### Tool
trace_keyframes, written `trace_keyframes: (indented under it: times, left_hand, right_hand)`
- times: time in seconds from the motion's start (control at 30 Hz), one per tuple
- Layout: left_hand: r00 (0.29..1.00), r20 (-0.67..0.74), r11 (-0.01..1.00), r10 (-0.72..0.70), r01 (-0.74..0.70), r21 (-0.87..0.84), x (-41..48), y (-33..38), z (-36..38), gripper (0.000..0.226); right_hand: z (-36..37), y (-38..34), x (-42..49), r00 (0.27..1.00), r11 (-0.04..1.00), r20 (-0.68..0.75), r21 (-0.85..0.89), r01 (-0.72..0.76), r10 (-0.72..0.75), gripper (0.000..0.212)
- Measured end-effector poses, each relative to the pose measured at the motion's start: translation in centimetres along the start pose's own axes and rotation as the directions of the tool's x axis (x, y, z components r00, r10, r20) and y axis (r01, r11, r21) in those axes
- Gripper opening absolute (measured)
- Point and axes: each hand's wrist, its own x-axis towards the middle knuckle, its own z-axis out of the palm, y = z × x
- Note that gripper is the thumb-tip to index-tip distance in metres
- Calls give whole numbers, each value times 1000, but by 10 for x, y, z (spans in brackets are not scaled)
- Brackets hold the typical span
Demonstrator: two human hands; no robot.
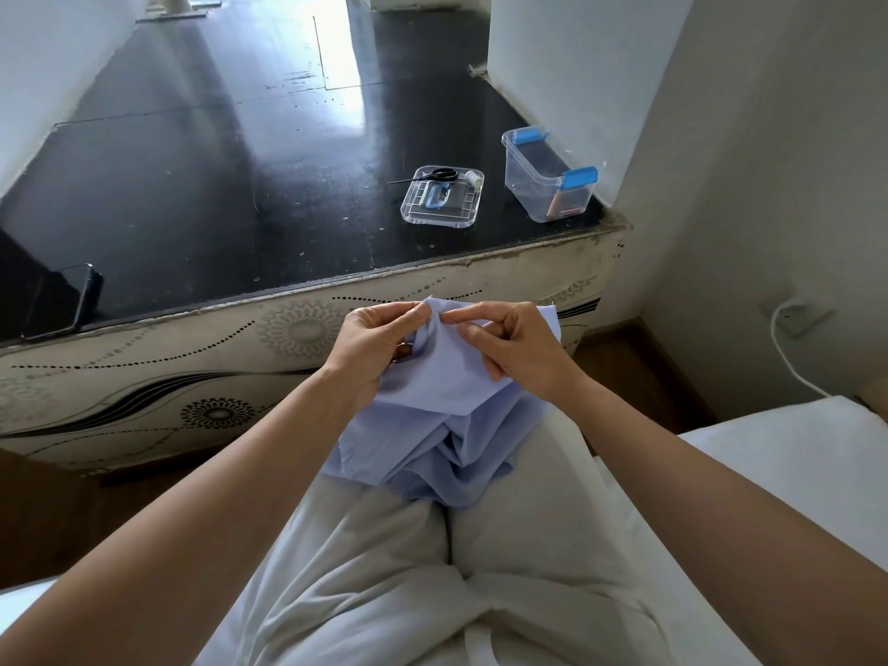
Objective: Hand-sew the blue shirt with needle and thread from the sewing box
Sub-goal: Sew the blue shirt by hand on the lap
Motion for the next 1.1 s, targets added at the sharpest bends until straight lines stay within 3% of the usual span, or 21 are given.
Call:
trace_keyframes:
  times: [1.1]
  left_hand:
    - [990, 110, 994, -94, 99, -49, -5, 8, 3, 16]
  right_hand:
    - [3, 12, 4, 1000, 998, -27, 56, 6, -5, 19]
